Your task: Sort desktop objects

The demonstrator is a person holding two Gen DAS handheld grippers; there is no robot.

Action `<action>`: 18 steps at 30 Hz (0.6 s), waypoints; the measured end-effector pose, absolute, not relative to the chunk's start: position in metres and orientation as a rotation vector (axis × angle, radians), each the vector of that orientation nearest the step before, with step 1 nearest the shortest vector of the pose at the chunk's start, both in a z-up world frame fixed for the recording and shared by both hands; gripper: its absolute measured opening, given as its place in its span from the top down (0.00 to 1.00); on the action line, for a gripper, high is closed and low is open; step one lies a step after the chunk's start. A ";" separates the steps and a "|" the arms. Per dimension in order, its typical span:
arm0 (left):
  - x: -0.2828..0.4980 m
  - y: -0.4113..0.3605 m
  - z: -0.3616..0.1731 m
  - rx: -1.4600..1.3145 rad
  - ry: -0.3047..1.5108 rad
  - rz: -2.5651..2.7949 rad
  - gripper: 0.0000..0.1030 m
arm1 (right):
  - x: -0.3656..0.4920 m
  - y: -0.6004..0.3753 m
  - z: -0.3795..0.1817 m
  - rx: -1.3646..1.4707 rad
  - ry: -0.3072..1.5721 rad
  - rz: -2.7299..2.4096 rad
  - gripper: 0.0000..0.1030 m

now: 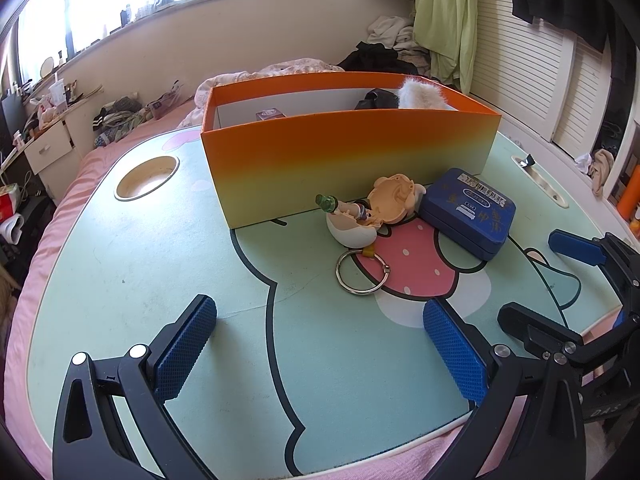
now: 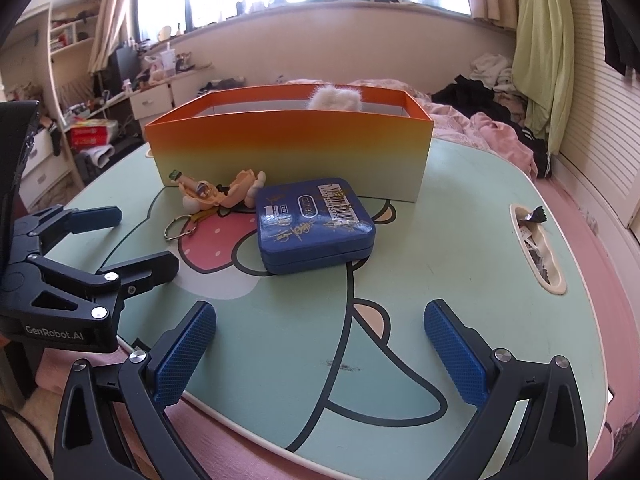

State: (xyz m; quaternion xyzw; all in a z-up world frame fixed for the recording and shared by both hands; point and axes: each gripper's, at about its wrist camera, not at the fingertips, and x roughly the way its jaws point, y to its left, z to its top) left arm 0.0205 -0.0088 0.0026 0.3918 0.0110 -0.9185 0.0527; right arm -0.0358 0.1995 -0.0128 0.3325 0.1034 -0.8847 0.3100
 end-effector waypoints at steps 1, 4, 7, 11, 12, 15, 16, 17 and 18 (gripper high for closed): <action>0.021 -0.009 0.003 1.191 0.034 -2.792 0.00 | -0.036 0.200 -0.013 0.880 0.273 -2.336 0.00; 0.021 -0.009 0.002 1.191 0.034 -2.793 0.00 | -0.036 0.200 -0.012 0.880 0.273 -2.336 0.00; 0.021 -0.009 0.002 1.191 0.034 -2.793 0.00 | -0.037 0.200 -0.012 0.880 0.272 -2.336 0.00; 0.022 -0.009 0.002 1.191 0.034 -2.793 0.00 | -0.037 0.200 -0.012 0.880 0.272 -2.336 0.00; 0.022 -0.009 0.002 1.191 0.034 -2.793 0.00 | -0.037 0.200 -0.012 0.880 0.272 -2.336 0.00; 0.022 -0.009 0.002 1.190 0.034 -2.793 0.00 | -0.038 0.200 -0.012 0.880 0.272 -2.337 0.00; 0.022 -0.009 0.002 1.191 0.034 -2.793 0.00 | -0.038 0.201 -0.011 0.880 0.272 -2.338 0.00; 0.022 -0.009 0.002 1.190 0.034 -2.793 0.00 | -0.038 0.201 -0.011 0.880 0.272 -2.338 0.00; 0.023 -0.009 0.002 1.191 0.034 -2.793 0.00 | -0.038 0.201 -0.011 0.880 0.272 -2.338 0.00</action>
